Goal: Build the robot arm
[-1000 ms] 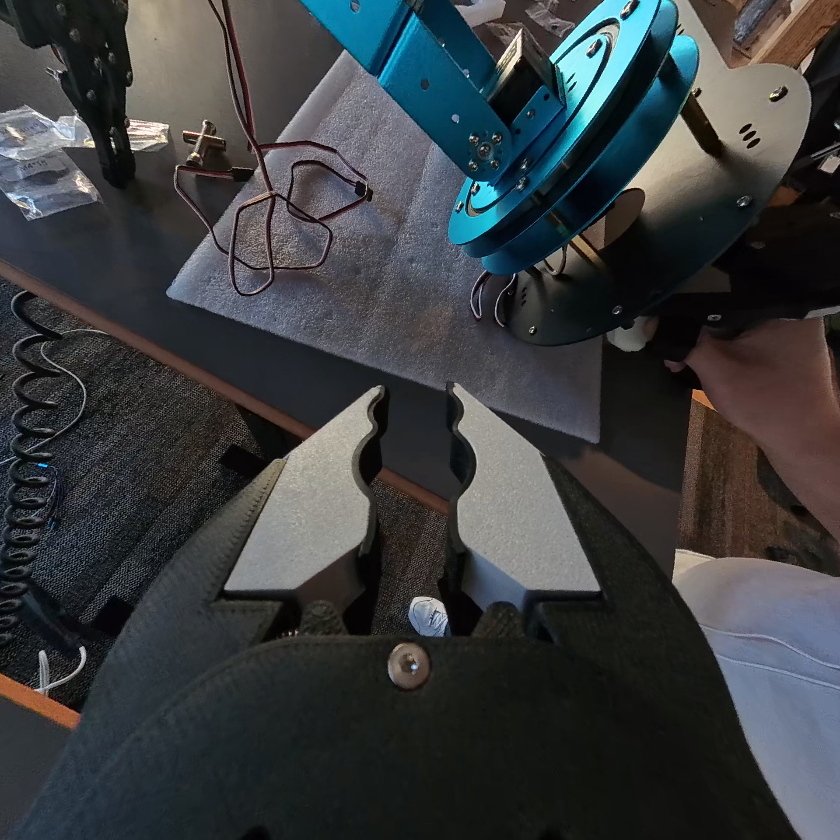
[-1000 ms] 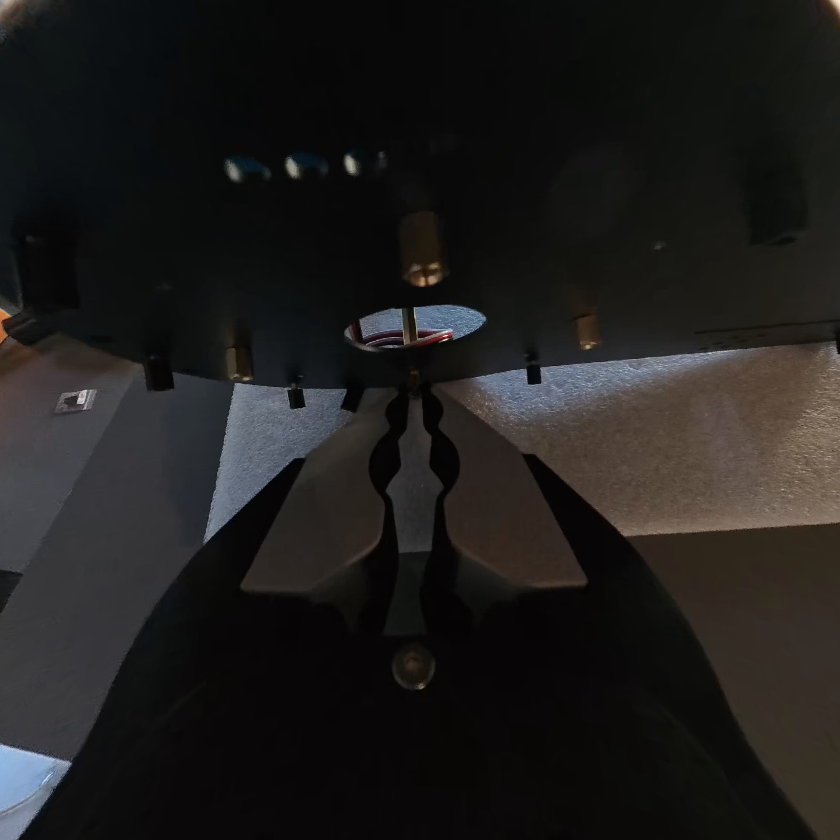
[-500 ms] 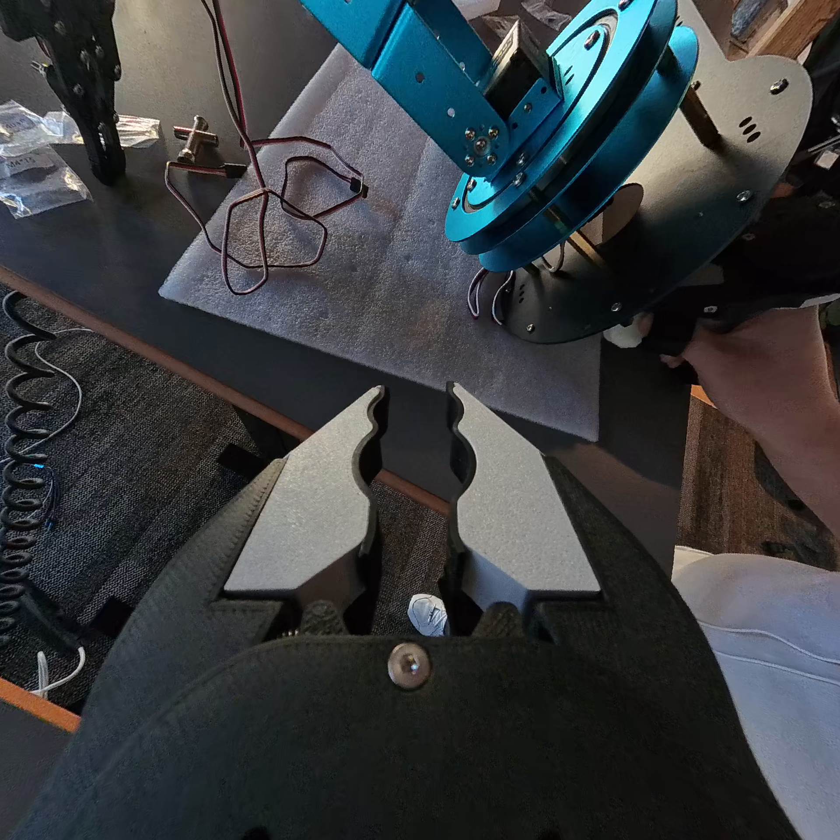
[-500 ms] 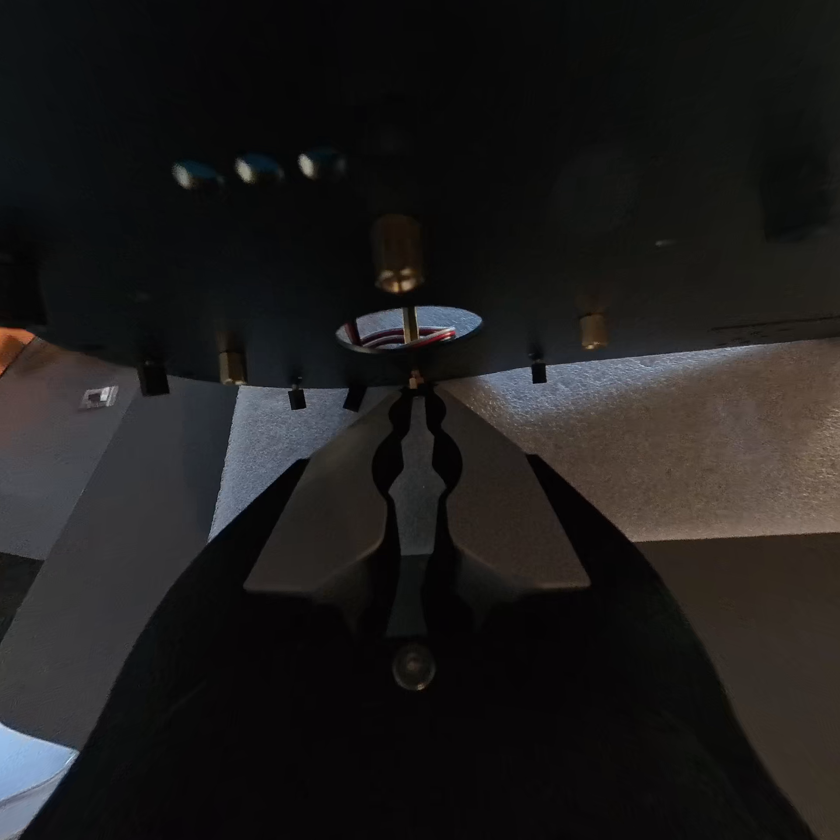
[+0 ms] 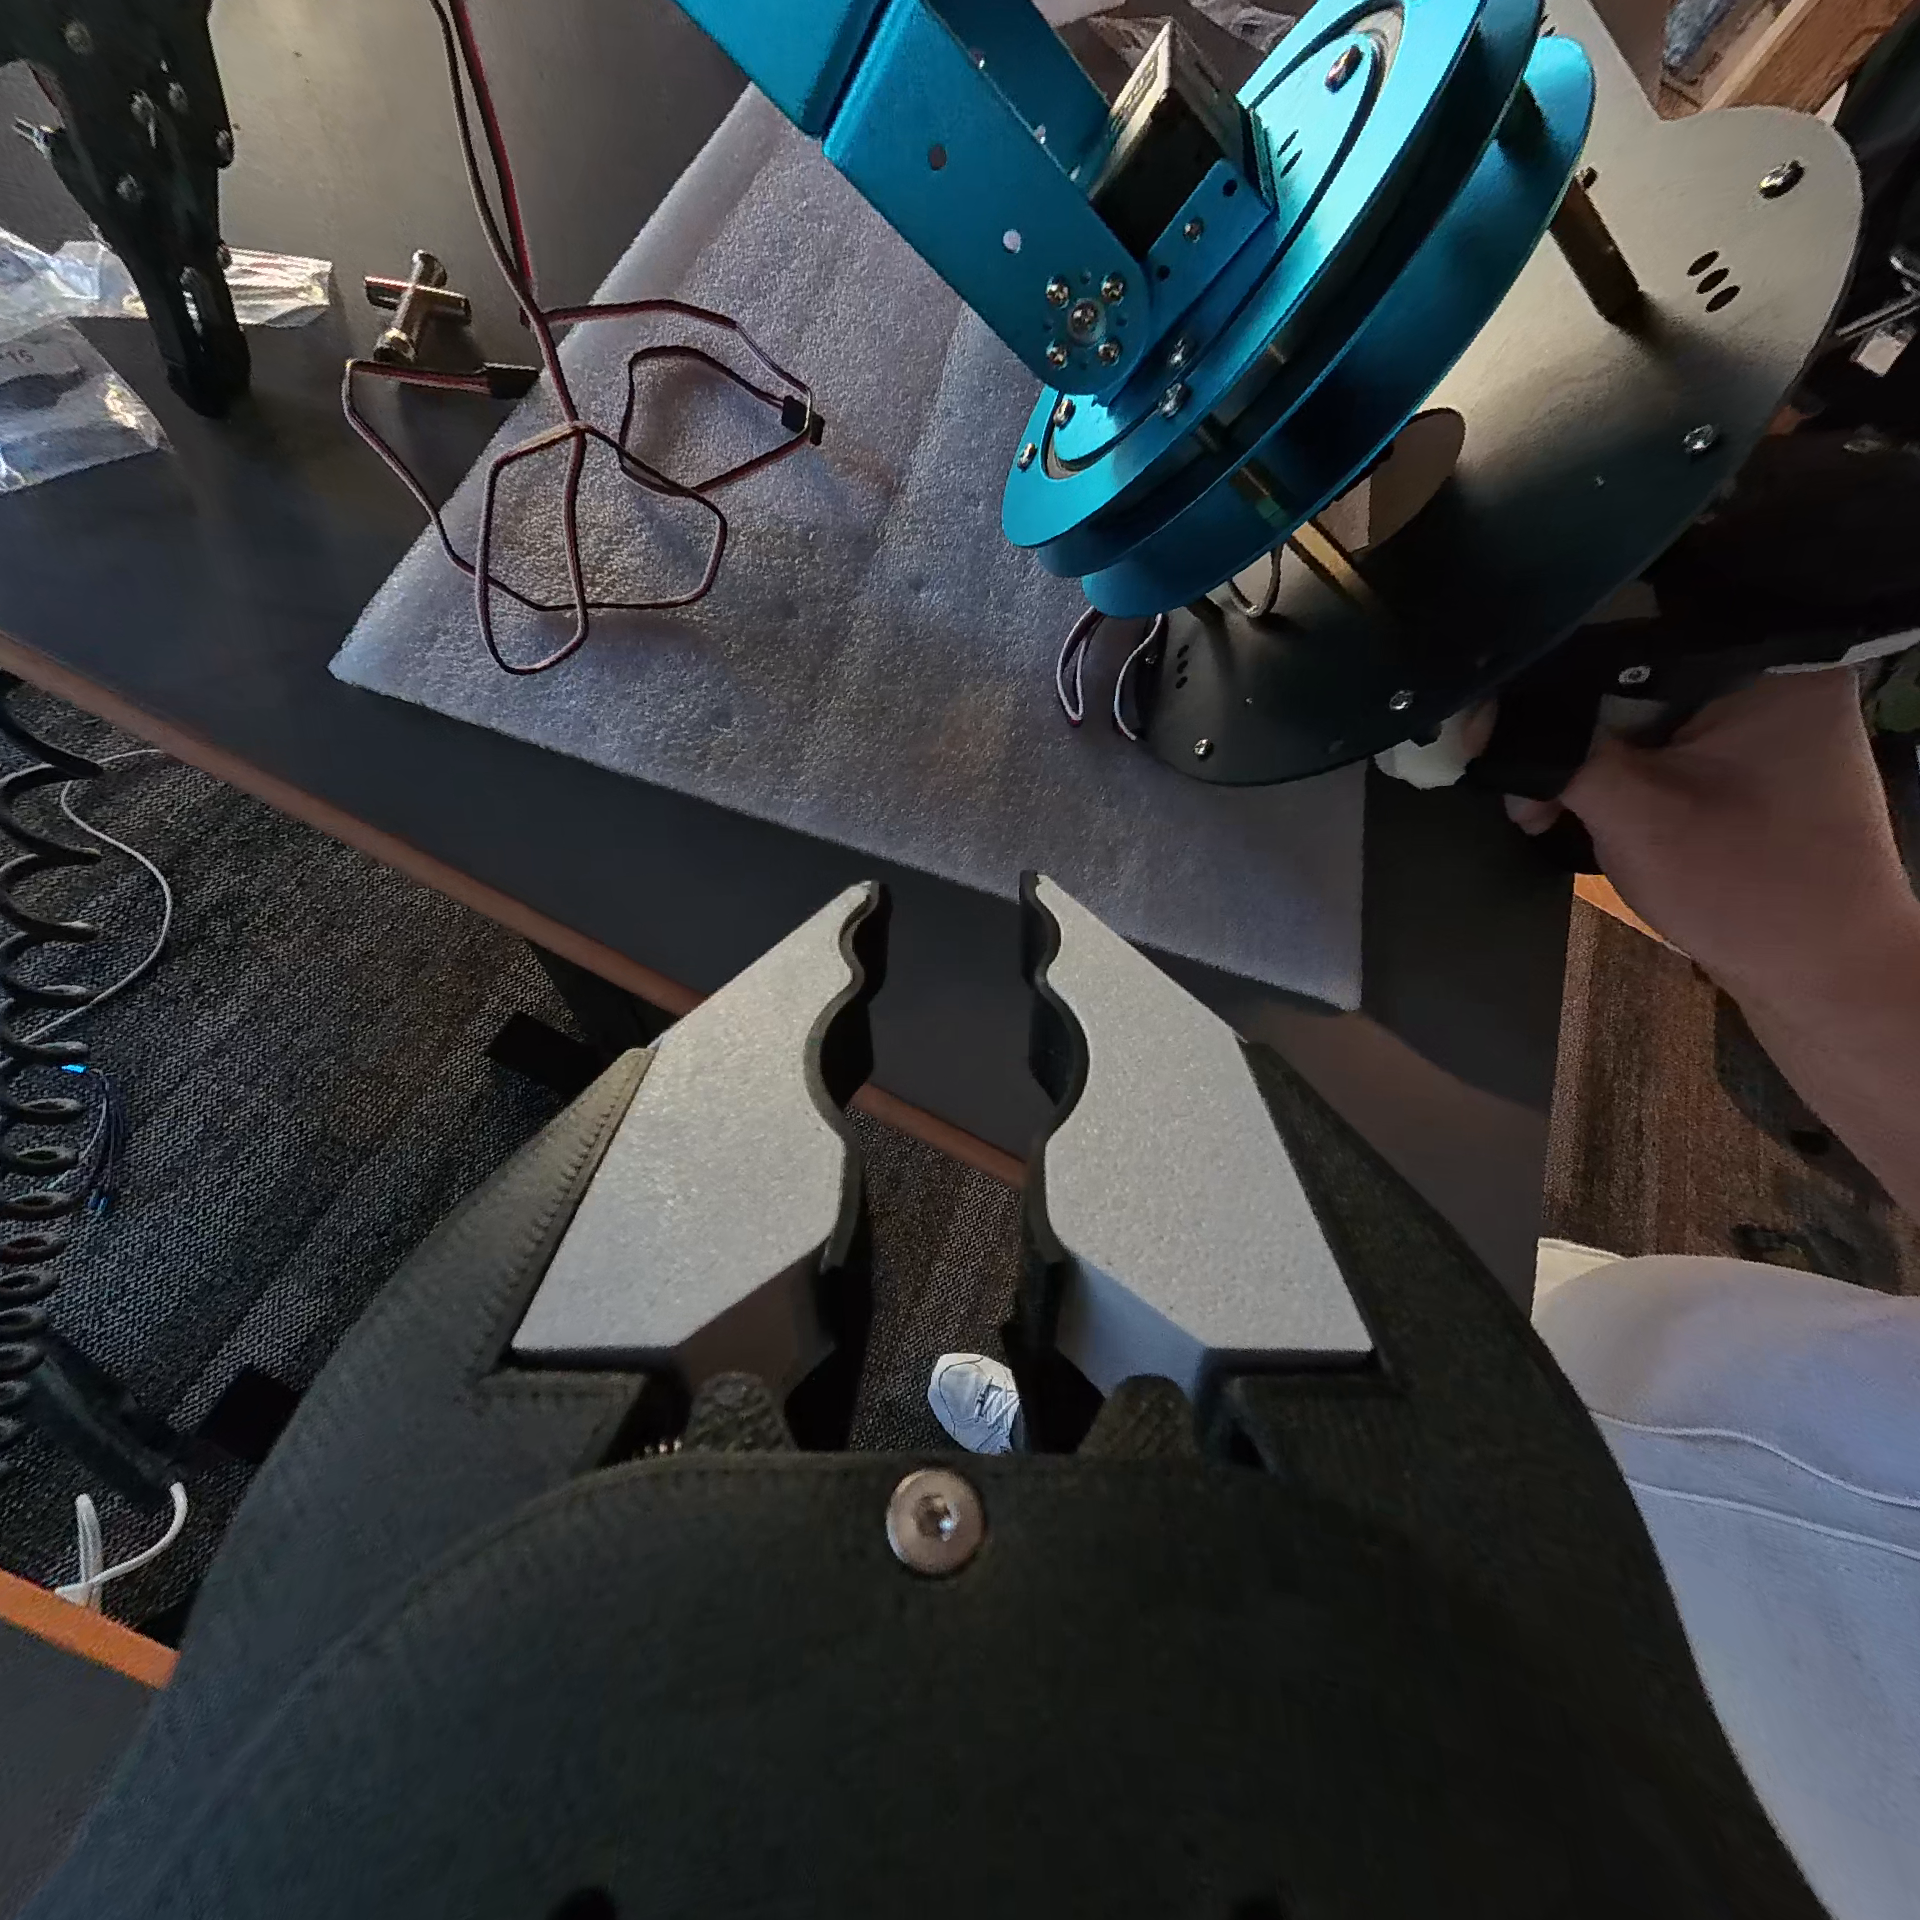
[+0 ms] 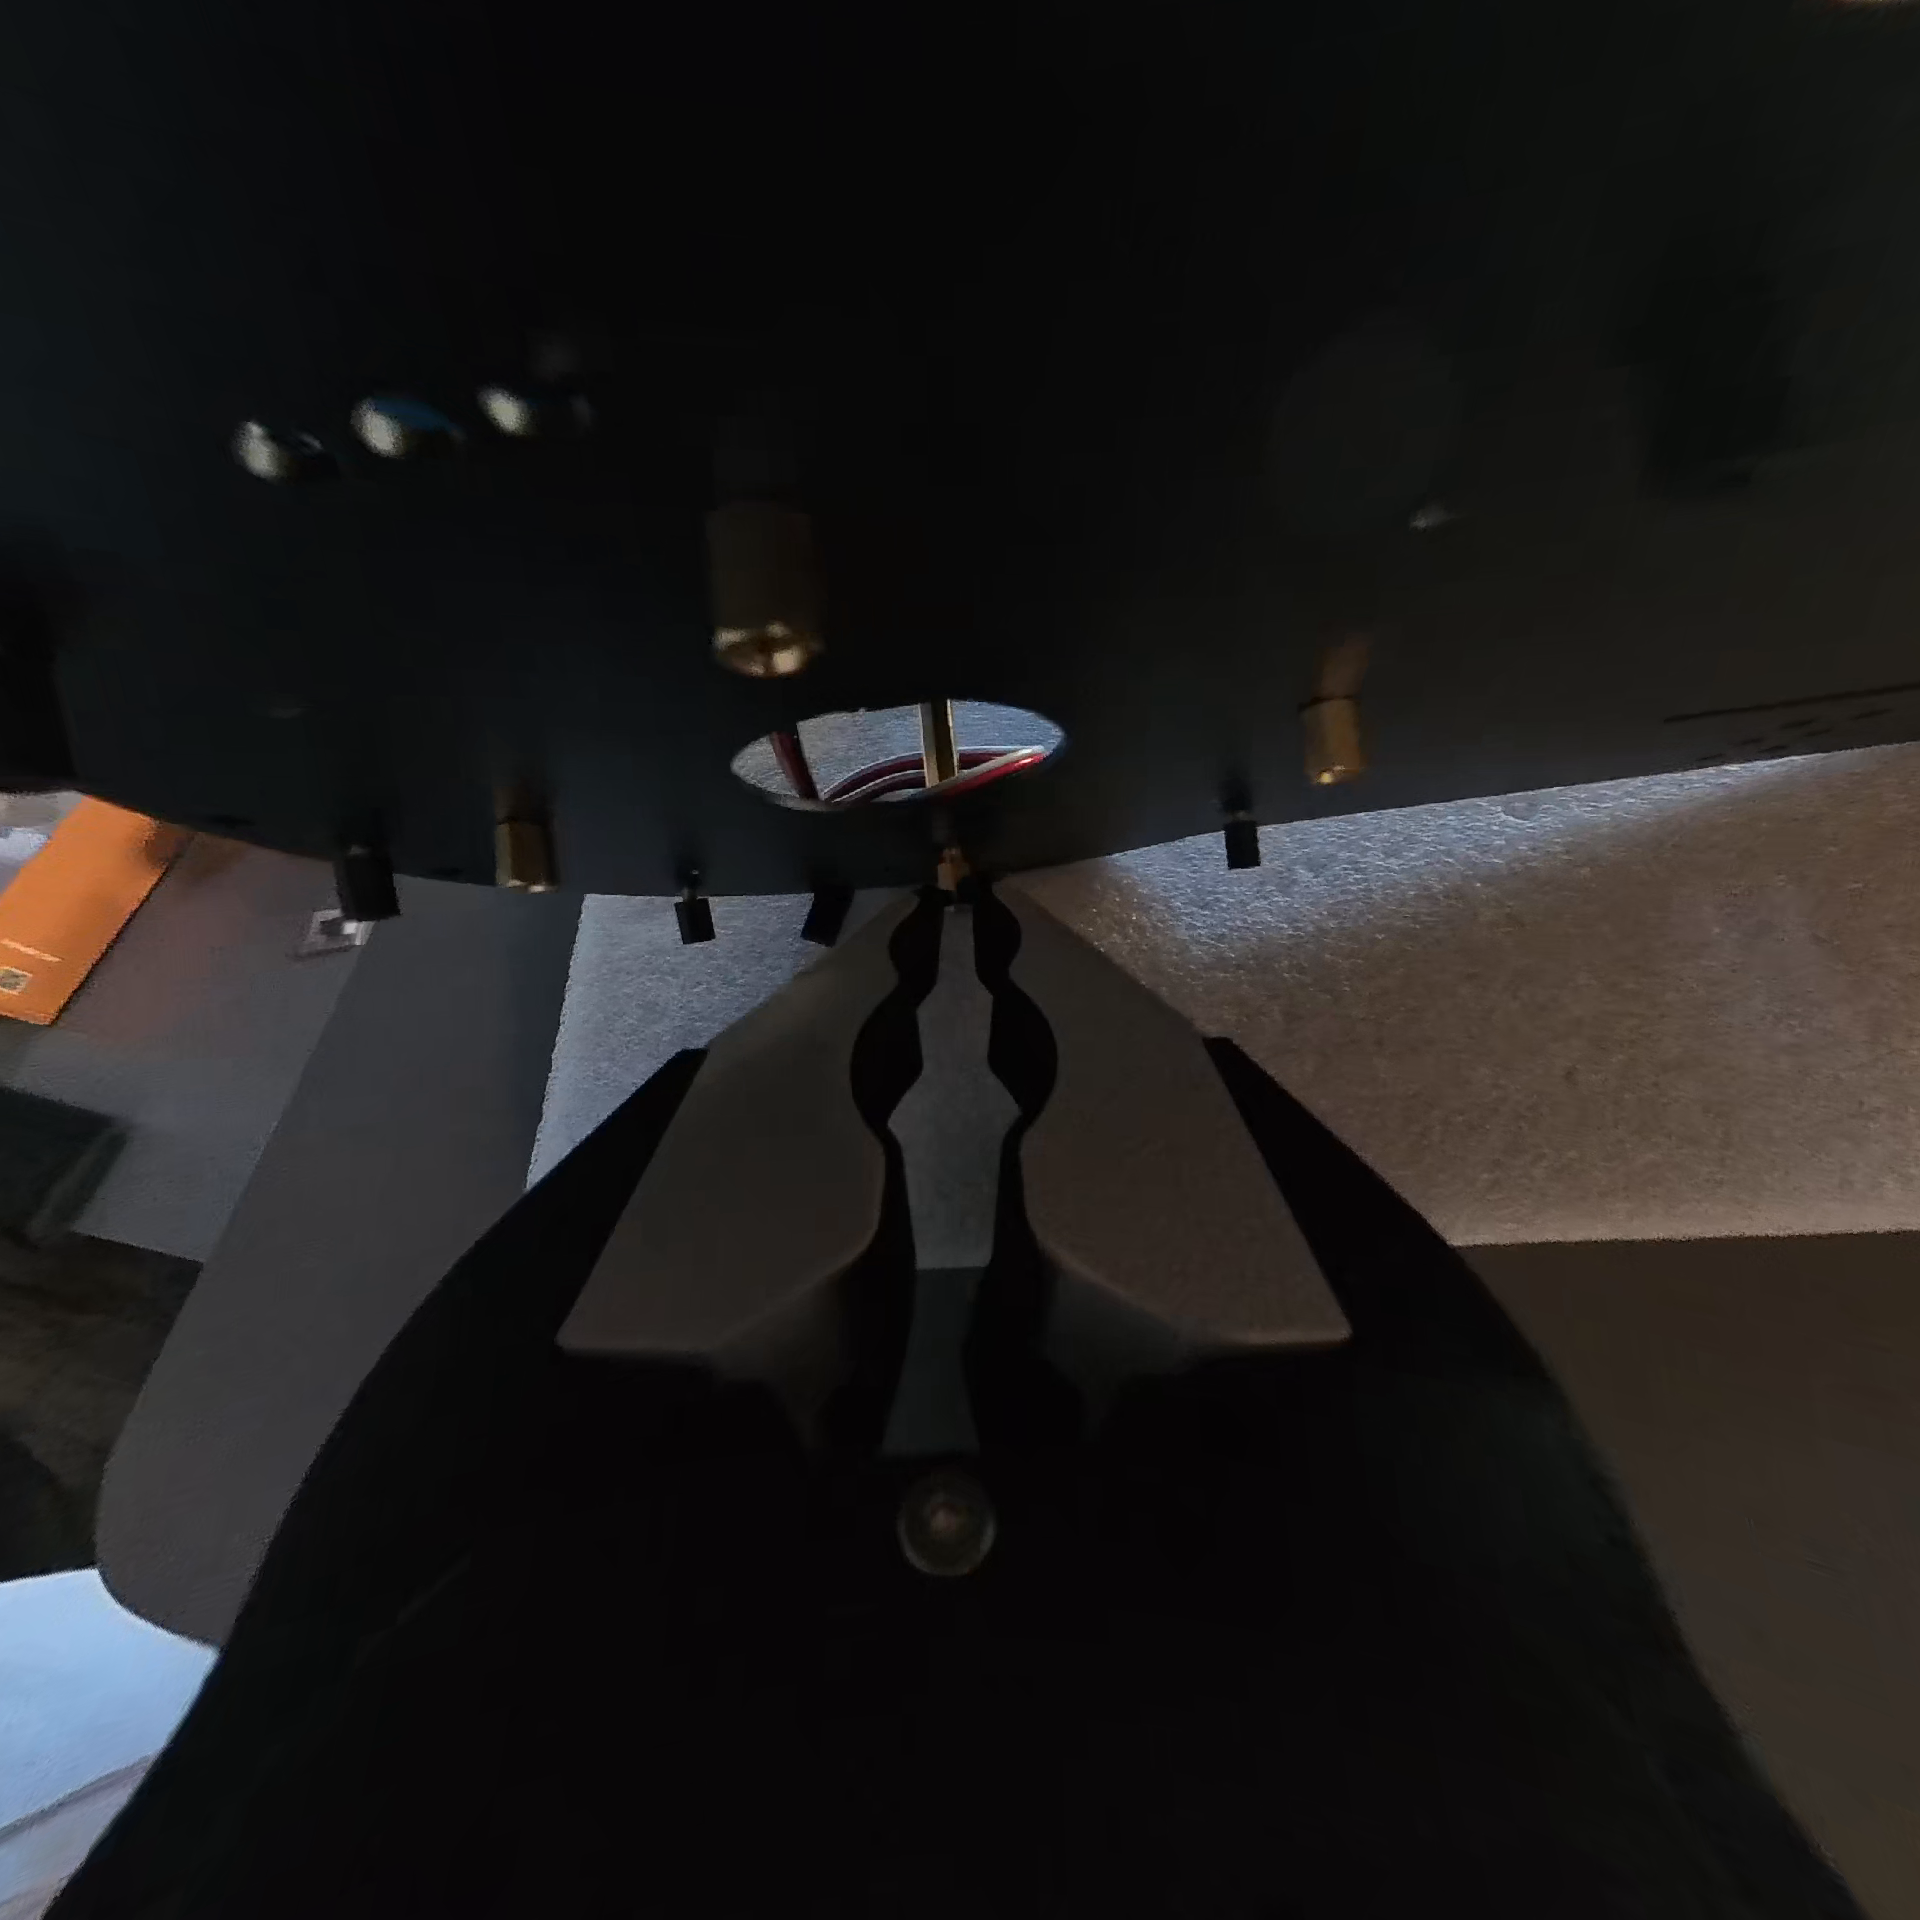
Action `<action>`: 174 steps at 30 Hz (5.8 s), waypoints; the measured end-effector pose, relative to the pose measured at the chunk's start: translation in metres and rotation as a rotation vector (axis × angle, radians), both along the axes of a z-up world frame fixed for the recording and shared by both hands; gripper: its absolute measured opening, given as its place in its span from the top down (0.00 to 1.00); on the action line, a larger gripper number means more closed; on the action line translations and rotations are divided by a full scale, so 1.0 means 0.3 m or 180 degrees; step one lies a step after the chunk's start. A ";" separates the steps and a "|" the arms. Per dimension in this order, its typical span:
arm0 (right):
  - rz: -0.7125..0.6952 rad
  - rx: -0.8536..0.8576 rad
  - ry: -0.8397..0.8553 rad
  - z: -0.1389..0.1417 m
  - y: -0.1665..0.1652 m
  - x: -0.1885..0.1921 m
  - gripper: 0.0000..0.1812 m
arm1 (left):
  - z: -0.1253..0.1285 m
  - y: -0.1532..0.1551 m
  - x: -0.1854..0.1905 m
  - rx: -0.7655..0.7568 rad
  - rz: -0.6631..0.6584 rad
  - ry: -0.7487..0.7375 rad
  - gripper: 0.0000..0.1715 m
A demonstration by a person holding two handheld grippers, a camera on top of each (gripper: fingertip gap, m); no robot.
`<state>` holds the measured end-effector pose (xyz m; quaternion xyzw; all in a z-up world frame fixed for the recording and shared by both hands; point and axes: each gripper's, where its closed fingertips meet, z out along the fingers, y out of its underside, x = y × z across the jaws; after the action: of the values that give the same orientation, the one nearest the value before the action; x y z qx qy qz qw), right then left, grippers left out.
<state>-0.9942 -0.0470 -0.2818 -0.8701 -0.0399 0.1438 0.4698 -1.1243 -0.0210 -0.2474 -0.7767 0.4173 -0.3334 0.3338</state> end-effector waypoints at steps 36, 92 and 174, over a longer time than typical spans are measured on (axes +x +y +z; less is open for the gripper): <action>-0.0007 -0.0001 0.0232 0.007 -0.008 -0.001 0.98 | 0.005 0.002 -0.008 0.0016 0.0005 0.0000 0.87; 0.0319 -0.0227 0.0871 0.000 0.005 -0.017 0.98 | -0.026 -0.005 -0.001 -0.0065 -0.0009 0.0031 0.86; 0.3013 0.1016 -0.1663 -0.025 -0.062 0.031 0.94 | -0.008 -0.112 -0.038 0.0046 0.0303 0.0374 0.88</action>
<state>-0.9849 -0.0655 -0.2892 -0.6821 -0.5622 0.1109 0.4543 -1.1357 -0.0545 -0.2499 -0.8115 0.4011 -0.2680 0.3298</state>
